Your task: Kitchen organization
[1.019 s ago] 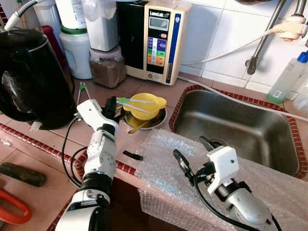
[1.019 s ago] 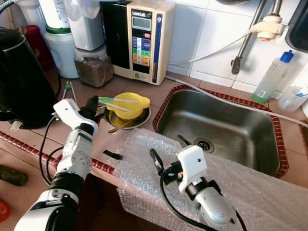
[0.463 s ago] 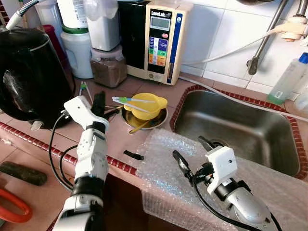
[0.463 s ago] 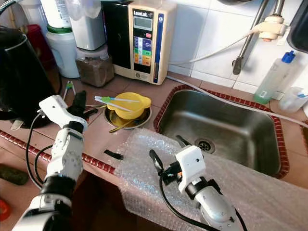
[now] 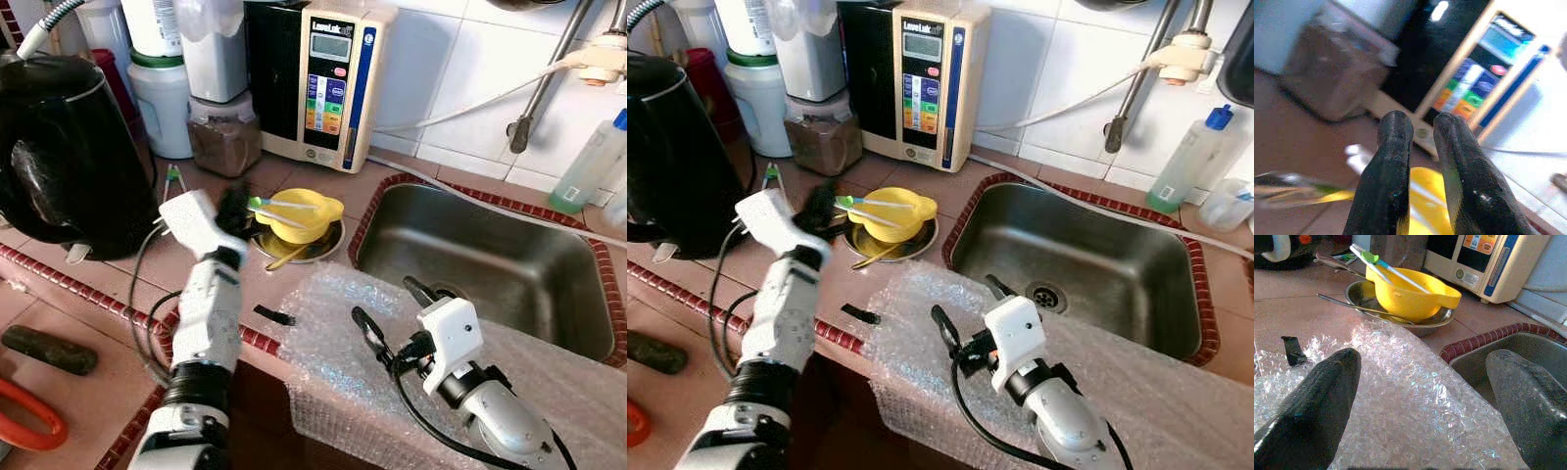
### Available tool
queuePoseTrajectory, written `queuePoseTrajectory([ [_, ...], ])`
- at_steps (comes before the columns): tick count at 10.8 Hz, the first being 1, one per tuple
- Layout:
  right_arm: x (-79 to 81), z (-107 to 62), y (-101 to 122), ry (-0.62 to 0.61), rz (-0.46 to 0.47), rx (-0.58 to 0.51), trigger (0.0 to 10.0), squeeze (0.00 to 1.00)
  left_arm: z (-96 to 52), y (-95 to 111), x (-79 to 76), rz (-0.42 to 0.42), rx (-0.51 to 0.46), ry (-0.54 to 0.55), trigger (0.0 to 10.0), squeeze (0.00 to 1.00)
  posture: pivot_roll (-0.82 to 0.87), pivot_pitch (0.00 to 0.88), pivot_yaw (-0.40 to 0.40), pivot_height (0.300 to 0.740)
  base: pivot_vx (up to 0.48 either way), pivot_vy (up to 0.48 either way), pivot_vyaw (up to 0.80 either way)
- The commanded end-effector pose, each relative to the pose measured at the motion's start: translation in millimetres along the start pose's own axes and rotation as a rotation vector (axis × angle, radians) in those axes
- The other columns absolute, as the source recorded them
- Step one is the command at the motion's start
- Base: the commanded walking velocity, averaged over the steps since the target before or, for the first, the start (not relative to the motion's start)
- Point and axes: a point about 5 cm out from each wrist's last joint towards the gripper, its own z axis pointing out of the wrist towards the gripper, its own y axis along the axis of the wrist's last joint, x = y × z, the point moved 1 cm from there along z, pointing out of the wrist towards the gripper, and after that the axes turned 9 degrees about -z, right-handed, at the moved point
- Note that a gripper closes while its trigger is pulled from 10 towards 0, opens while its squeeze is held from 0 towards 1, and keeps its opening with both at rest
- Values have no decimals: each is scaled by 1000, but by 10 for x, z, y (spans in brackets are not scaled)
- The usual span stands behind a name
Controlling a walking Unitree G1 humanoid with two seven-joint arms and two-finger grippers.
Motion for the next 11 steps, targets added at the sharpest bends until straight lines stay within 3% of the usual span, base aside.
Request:
queuePoseTrajectory([
  [1,-34,-8,1,-16,-17,0,10000,0,-39,-45,-56,26,23,-37,10000,1000,15,0,-28,740,0,0,0],
  [6,-31,-15,-2,-30,-29,0,10000,0,-219,-233,-113,-26,110,-51,10000,1000,17,0,-23,740,0,0,0],
  [11,-38,-66,-16,-49,-27,12,10000,0,-151,-458,-59,3,211,22,10000,1000,-17,0,-13,740,0,0,0],
])
